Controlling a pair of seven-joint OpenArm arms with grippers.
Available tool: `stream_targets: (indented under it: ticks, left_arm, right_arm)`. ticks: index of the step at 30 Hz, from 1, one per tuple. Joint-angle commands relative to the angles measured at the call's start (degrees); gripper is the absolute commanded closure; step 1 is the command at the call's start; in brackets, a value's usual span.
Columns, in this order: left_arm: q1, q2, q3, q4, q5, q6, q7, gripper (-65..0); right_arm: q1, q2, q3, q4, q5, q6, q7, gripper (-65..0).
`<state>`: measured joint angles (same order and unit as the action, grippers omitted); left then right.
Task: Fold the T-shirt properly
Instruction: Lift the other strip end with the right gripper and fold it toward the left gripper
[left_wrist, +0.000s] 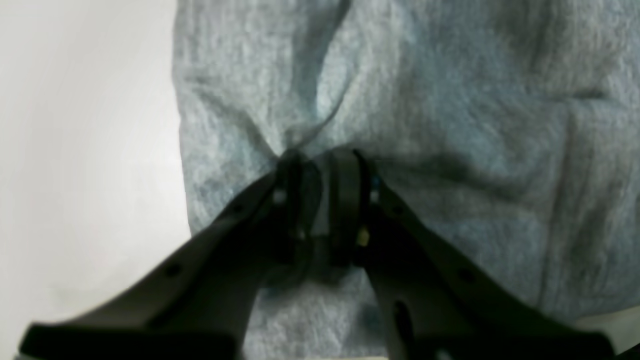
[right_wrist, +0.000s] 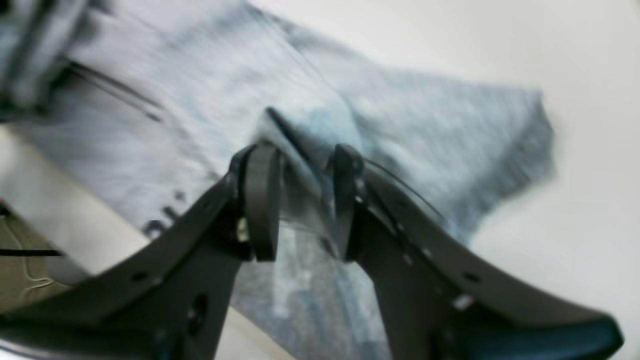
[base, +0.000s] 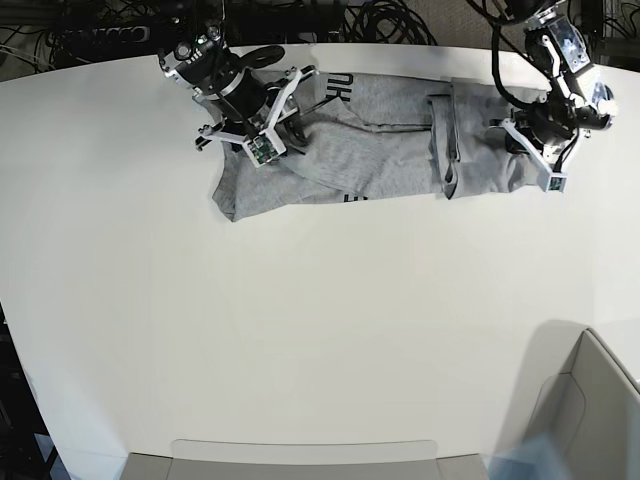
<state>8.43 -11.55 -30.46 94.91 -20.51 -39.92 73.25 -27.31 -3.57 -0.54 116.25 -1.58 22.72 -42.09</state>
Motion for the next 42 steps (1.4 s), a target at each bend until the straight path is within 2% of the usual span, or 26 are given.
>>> stream_targets:
  ticks: [1, 4, 7, 9, 12, 14, 16, 20, 24, 26, 29, 36, 42]
  left_arm:
    - [0.15, -0.18, 0.08, 0.60, -0.01, -0.08, 0.20, -10.3]
    - [0.06, -0.36, -0.53, 0.87, 0.16, -0.08, 0.20, -10.3]
    - [0.15, -0.45, -0.53, 0.87, 0.25, -0.08, 0.20, -10.3]
    - [0.15, -0.45, -0.36, 0.87, 0.25, -0.08, 0.20, -10.3]
    - [0.23, -0.45, -0.18, 0.78, 0.25, -0.08, 0.20, -10.3]
    - [0.23, -0.45, -0.18, 0.69, 0.25, -0.08, 0.20, -10.3]
    - [0.23, -0.45, -0.09, 0.69, 0.25, -0.08, 0.20, -10.3]
    - [0.32, -0.27, -0.09, 0.69, 0.25, -0.08, 0.20, -10.3]
    - [0.50, -0.18, -0.09, 0.60, 0.25, -0.08, 0.20, -10.3]
    - [1.20, -0.18, -0.09, 0.60, 0.25, -0.08, 0.20, -10.3]
    - [1.20, -0.18, 0.00, 0.60, 0.25, -0.08, 0.20, -10.3]
    - [1.38, -0.10, 0.00, 0.60, 0.25, -0.08, 0.20, -10.3]
    - [1.99, -0.01, 0.00, 0.51, 0.25, -0.08, 0.20, -10.3]
  right_arm:
    - [0.19, -0.34, -0.56, 1.34, 1.28, 0.09, 2.13, -18.8]
    - [0.19, -0.34, -0.30, 2.13, 7.08, 0.09, 2.13, -19.0]
    - [0.19, 1.24, 0.93, 2.13, 17.01, 0.09, 2.22, -19.2]
    - [0.28, 3.71, 3.13, 2.13, 26.77, 0.09, 1.95, -21.5]
    - [0.45, 9.60, 5.85, 1.95, 41.19, 0.09, 1.95, -25.9]
    - [0.98, 12.76, 7.52, 1.42, 47.87, -0.26, 2.04, -26.0]
    - [2.12, 13.82, 10.16, -0.33, 51.65, -0.35, 1.87, -26.0]
    - [3.88, 13.99, 14.03, -6.31, 53.41, -0.08, 1.87, -26.0]
    - [5.29, 14.25, 14.38, -12.38, 53.23, 0.09, 2.22, -25.9]
    - [5.90, 14.61, 14.38, -14.49, 53.23, 1.76, 2.31, -25.9]
    - [5.64, 14.61, 15.17, -15.19, 53.23, 2.64, 2.39, -25.9]
    - [4.32, 12.76, 23.61, -15.45, 53.15, 2.64, 2.04, -25.9]
    - [4.32, 12.76, 24.05, -18.62, 49.19, 2.55, 2.22, -25.9]
